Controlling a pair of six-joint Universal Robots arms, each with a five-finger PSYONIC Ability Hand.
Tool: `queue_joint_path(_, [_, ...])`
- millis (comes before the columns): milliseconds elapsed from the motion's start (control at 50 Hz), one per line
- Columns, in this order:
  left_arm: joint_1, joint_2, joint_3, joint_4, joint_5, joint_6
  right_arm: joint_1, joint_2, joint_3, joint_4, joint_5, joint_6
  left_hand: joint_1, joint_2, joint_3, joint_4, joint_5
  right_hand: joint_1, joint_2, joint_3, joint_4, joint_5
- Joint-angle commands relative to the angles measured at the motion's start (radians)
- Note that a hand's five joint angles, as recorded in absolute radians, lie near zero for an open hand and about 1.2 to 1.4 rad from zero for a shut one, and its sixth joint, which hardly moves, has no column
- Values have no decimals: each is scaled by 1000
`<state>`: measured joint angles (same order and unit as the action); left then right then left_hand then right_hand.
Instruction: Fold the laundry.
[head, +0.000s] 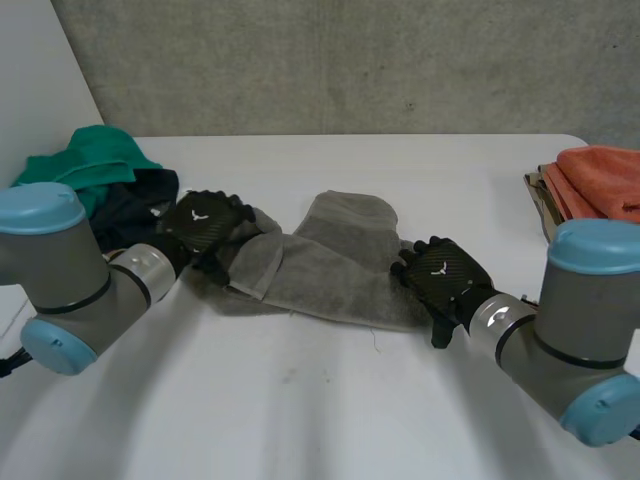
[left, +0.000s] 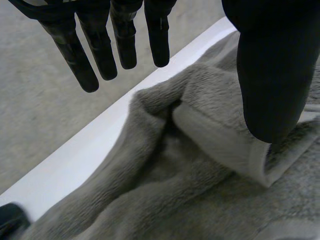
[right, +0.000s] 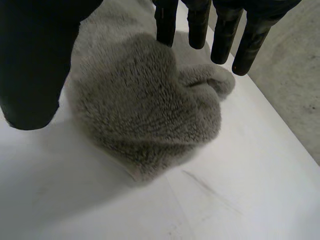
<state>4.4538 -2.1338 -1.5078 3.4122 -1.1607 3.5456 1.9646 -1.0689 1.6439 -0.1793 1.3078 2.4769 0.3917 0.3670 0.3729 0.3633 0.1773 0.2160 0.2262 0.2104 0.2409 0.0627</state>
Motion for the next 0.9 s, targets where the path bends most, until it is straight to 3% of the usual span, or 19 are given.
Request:
queue_joint_path(20, [-36, -64, 40, 5, 15, 39, 8, 50, -12, -61, 57, -1, 59, 84, 78, 88, 99, 59, 49, 65, 34, 38])
queue_joint_path(120, [-71, -120, 86, 5, 7, 107, 8, 61, -13, -92, 59, -1, 297, 322, 316, 325, 337, 382, 372, 388, 357, 361])
queue_joint_path(160, [-76, -132, 100, 5, -2, 124, 8, 64, -13, -95, 61, -1, 490, 515, 509, 518, 530, 567, 556, 572, 542, 545])
queue_joint_path(200, [-82, -146, 116, 5, -27, 139, 3, 58, -15, -97, 64, 0, 854, 879, 873, 882, 894, 925, 914, 930, 900, 903])
queue_joint_path(260, [-97, -141, 136, 5, -68, 133, -3, 47, -15, -97, 73, 4, 1005, 1029, 1023, 1033, 1044, 1180, 1170, 1186, 1155, 1159])
queue_joint_path(360, [-125, -104, 152, -1, -161, 125, -6, -15, -18, -89, 85, -1, 1005, 1029, 1023, 1033, 1044, 1180, 1170, 1186, 1155, 1159])
queue_joint_path(460, [-128, 110, 130, -5, -290, 52, -23, -184, -48, -46, 85, -4, 1005, 1029, 1023, 1033, 1044, 1180, 1170, 1186, 1155, 1159])
queue_joint_path(560, [-114, 351, 83, -4, -450, -162, -102, -333, -139, 134, 84, -35, 1005, 1029, 1023, 1033, 1044, 1180, 1170, 1186, 1155, 1159])
queue_joint_path(640, [-93, 468, 28, -4, -472, -293, -121, -396, -217, 300, 68, -42, 1005, 1029, 1023, 1033, 1044, 1180, 1170, 1186, 1155, 1159])
queue_joint_path(760, [-93, 479, -55, 1, -470, -346, -113, -385, -240, 388, 45, -41, 1005, 1029, 1023, 1033, 1044, 1180, 1170, 1186, 1155, 1159])
queue_joint_path(900, [-105, 261, -14, 15, -481, -349, -112, -145, -314, 386, 73, -44, 1005, 1029, 1023, 1033, 1044, 1180, 1170, 1186, 1155, 1159])
